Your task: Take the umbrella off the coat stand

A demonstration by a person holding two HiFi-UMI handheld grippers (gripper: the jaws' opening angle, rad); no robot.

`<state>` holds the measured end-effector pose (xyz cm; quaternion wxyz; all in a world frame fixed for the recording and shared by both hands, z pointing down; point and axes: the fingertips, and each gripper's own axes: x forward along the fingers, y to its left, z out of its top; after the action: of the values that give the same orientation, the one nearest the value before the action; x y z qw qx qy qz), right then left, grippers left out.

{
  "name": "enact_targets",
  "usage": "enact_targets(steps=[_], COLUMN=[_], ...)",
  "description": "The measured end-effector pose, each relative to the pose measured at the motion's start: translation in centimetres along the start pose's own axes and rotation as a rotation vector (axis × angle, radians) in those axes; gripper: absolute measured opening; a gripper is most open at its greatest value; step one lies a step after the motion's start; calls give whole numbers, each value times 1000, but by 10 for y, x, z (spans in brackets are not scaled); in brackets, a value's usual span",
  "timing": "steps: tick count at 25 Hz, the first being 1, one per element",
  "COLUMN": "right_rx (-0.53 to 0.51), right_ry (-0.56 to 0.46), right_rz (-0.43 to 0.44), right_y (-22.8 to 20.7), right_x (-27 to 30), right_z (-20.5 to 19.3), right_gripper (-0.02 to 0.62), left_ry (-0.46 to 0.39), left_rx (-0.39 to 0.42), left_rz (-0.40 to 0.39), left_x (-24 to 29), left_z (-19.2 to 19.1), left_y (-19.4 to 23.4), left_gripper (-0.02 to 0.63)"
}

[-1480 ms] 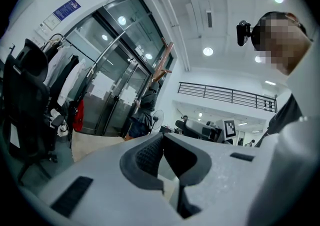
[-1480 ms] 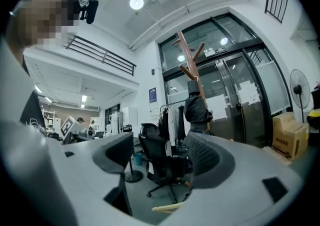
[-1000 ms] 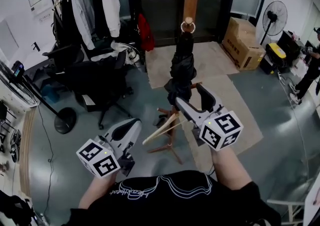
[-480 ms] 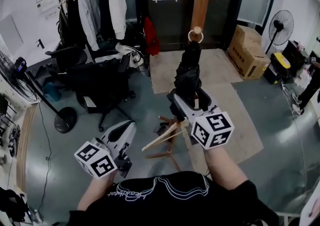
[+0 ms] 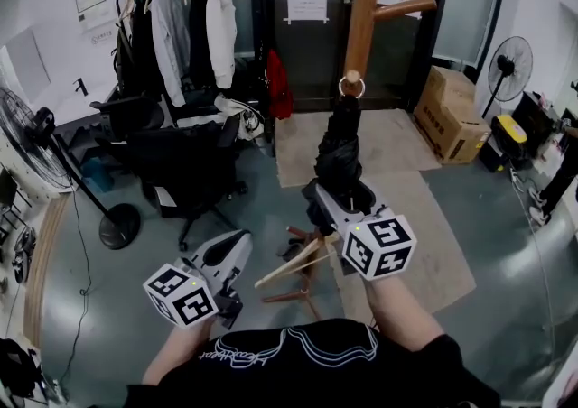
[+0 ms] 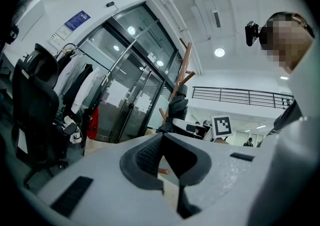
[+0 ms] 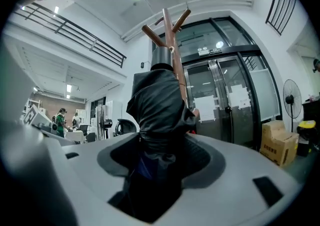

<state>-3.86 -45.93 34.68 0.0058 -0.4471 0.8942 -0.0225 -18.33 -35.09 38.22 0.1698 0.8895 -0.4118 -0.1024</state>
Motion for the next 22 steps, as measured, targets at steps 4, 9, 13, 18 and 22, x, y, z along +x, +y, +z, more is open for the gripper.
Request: enact_targets(steps=[4, 9, 13, 18, 22], right_rx=[19, 53, 59, 52, 53], right_ry=[-6, -10, -12, -22, -44], right_rz=[30, 55, 53, 34, 18], right_y=[0, -2, -1, 3, 6], right_x=[-1, -4, -7, -11, -15], right_z=[-1, 0, 5, 12, 21], right_gripper=[252, 247, 242, 239, 238], left_ry=[-9, -18, -21, 0, 18], left_rx=[3, 5, 8, 13, 17], left_rz=[-1, 1, -1, -13, -29], left_x=[3, 3, 0, -6, -10], left_z=[-2, -4, 3, 8, 14], left_y=[1, 0, -3, -5, -6], left_gripper=[6, 6, 6, 6, 6])
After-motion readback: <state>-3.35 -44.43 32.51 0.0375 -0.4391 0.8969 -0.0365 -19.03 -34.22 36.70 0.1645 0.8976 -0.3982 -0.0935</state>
